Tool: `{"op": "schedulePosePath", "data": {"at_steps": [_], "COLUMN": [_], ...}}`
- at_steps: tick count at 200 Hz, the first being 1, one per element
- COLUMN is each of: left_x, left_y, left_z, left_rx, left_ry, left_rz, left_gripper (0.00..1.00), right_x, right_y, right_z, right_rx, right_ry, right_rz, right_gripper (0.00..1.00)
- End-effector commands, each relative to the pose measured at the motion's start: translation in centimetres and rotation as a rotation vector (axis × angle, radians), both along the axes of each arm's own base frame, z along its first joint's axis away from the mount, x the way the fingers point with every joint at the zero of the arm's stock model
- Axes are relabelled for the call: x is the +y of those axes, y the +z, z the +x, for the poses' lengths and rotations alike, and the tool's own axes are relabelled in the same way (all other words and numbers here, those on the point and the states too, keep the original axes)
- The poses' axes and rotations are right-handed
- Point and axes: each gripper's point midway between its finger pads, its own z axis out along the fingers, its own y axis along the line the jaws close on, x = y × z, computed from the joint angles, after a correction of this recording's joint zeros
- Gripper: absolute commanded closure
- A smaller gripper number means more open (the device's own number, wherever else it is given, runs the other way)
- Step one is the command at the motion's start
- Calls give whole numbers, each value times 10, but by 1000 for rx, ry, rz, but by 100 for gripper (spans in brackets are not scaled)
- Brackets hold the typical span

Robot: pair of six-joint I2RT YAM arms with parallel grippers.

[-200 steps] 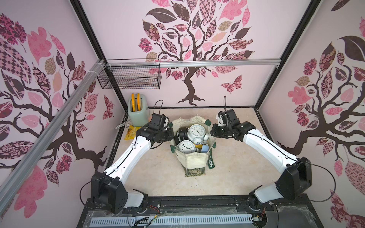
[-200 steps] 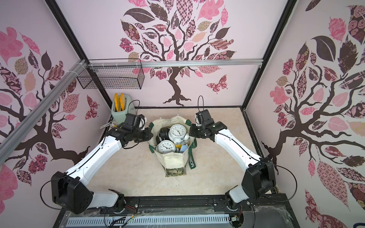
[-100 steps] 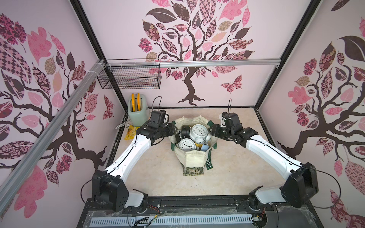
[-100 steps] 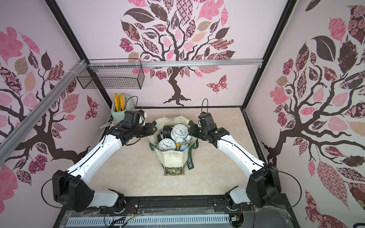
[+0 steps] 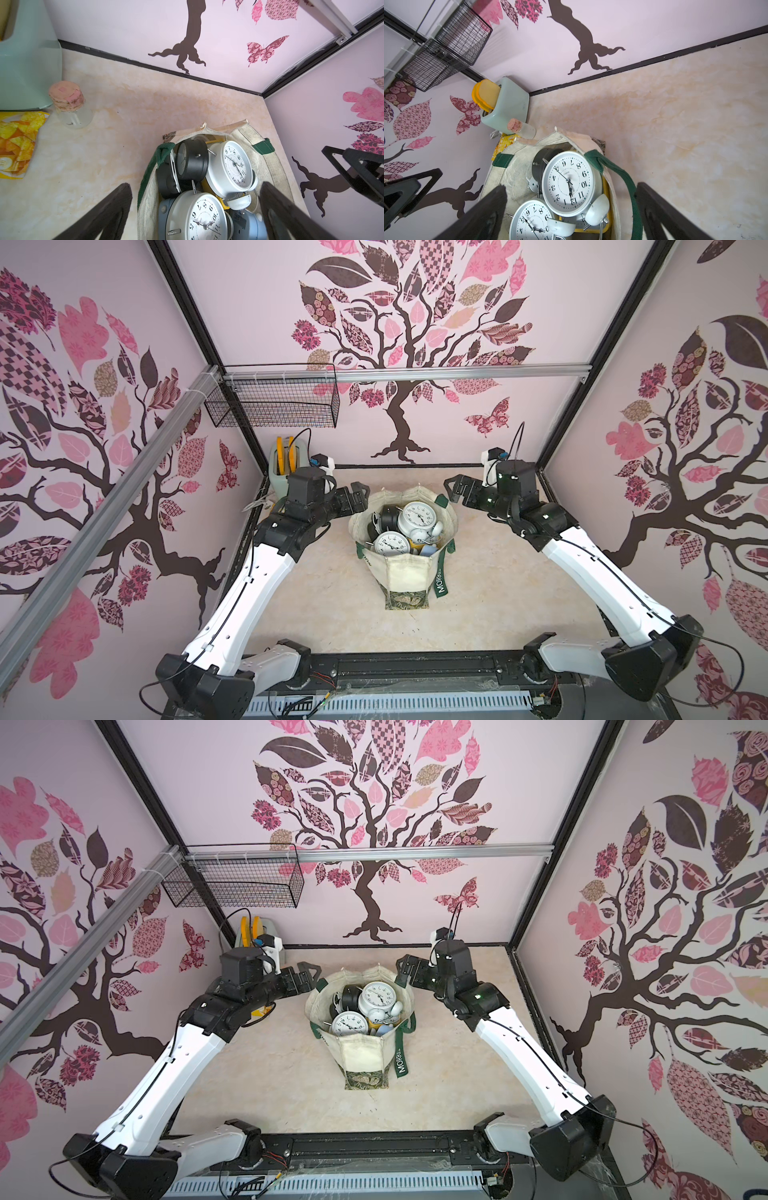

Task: Put the alarm clock into the canvas bag
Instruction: Adjust the canvas bag at the center of the board, then reset both arms

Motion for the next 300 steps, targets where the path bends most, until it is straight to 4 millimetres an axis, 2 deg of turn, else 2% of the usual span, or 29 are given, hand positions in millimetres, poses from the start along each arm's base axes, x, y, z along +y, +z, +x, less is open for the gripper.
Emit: {"op": "schedulePosePath", "data": {"at_steps": [1,21,59,87,106,143,166,188,211,219,235,253,280,300], "left_x": [20,36,77,108,120,136,161,180,187,186,199,198,197,203], "left_y": [17,12,-30,-67,-101,-139,-160,-179,-203,-205,-208,-207,-211,-214], "left_z": [-13,-24,-50,-64,-63,-35,-12,9,23,28,29,36,48,41], "left_rx": [-58,-67,4,19,48,-6,-2,10,6,-39,-81,-163,-166,-239], "left_ry": [49,103,270,387,438,498,563,576,569,551,627,621,581,638], "left_rz": [56,97,177,291,348,339,287,355,438,459,436,416,463,451], "left_gripper": [2,2,2,2,2,2,2,2,2,2,2,2,2,2], "right_x": [-21,-37,-76,-73,-66,-65,-64,-72,-87,-93,-103,-108,-117,-121], "right_y": [17,23,29,19,-2,-35,-50,-62,-67,-69,-69,-68,-72,-78], "right_z": [-8,-13,-34,-46,-49,-56,-53,-49,-46,-45,-44,-42,-35,-29], "right_rx": [-40,-74,-146,-197,-207,-190,-159,-131,-156,-169,-185,-194,-190,-181], "right_ry": [-43,-104,-268,-219,-164,-125,-93,-112,-179,-211,-257,-278,-312,-321], "right_rz": [-40,-67,-52,-45,-50,-11,-4,-37,-87,-102,-125,-144,-161,-161], "right_gripper": [0,0,0,0,0,0,0,0,0,0,0,0,0,0]}}
